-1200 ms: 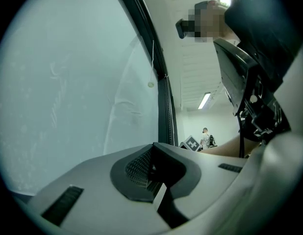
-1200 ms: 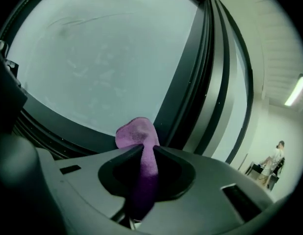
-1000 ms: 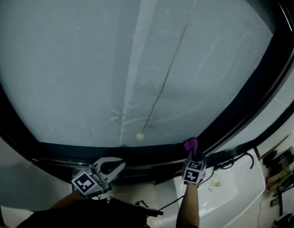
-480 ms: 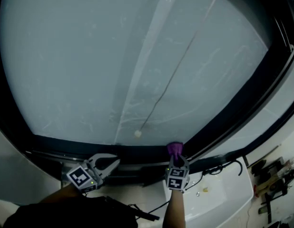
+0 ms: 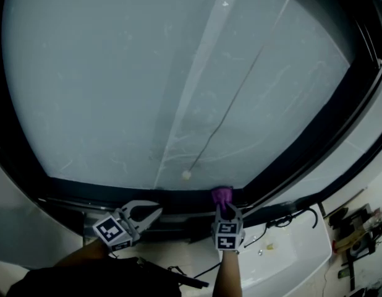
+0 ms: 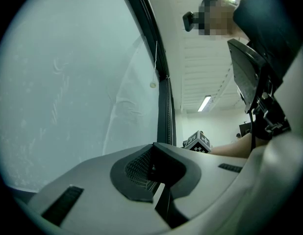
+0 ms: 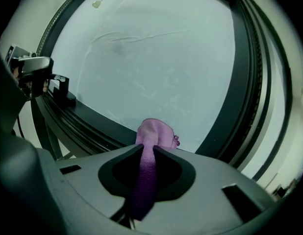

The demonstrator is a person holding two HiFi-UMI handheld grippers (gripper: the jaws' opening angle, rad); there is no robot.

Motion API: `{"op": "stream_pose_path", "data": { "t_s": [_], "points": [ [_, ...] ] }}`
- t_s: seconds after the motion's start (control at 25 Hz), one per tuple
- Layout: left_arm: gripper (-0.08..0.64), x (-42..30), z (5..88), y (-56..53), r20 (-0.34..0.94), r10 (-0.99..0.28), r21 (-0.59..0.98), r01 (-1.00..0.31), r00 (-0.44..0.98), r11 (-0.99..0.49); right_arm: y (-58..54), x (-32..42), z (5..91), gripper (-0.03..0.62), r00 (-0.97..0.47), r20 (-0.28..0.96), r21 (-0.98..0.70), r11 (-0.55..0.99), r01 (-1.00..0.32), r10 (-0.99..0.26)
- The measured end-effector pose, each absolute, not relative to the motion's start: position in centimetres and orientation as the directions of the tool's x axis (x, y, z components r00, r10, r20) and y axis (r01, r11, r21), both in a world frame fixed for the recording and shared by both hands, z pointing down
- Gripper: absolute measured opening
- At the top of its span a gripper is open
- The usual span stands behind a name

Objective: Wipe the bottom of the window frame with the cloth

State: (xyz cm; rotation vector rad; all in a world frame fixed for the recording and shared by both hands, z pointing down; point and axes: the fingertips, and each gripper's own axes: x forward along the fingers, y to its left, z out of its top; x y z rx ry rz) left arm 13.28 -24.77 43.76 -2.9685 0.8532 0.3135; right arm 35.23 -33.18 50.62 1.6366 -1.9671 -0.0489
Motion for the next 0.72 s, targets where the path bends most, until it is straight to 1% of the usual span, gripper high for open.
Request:
{"op": "stream_pose_path", "data": {
  "t_s": [0.2,0.32,0.56,0.72],
  "points": [
    [0.002,13.1,43.8,-24.9,-0.230,-0.526,0.046,-0.530,0.819,-0.847,-33.0,33.5,51.0,0.067,-0.093,0.439,0.386,0.280,-0.879,-0.894],
    [0.002,13.4,43.9,-24.8,-0.236,-0.517,0.035,-0.524,0.823,-0.851,-32.6,32.2,50.8,0.067,-0.118,0.450,0.389,0.313,-0.866,-0.885],
    [0.002,13.8,43.9,-24.3,-0.193,-0.493,0.037,-0.495,0.849,-0.868,-31.5,28.1,51.0,0.067,-0.181,0.451,0.401,0.379,-0.834,-0.874],
    [0.002,13.6,44.2,-24.9,-0.203,-0.502,0.013,-0.510,0.841,-0.860,-31.4,27.3,51.0,0.067,-0.181,0.447,0.411,0.381,-0.828,-0.876]
  ]
}}
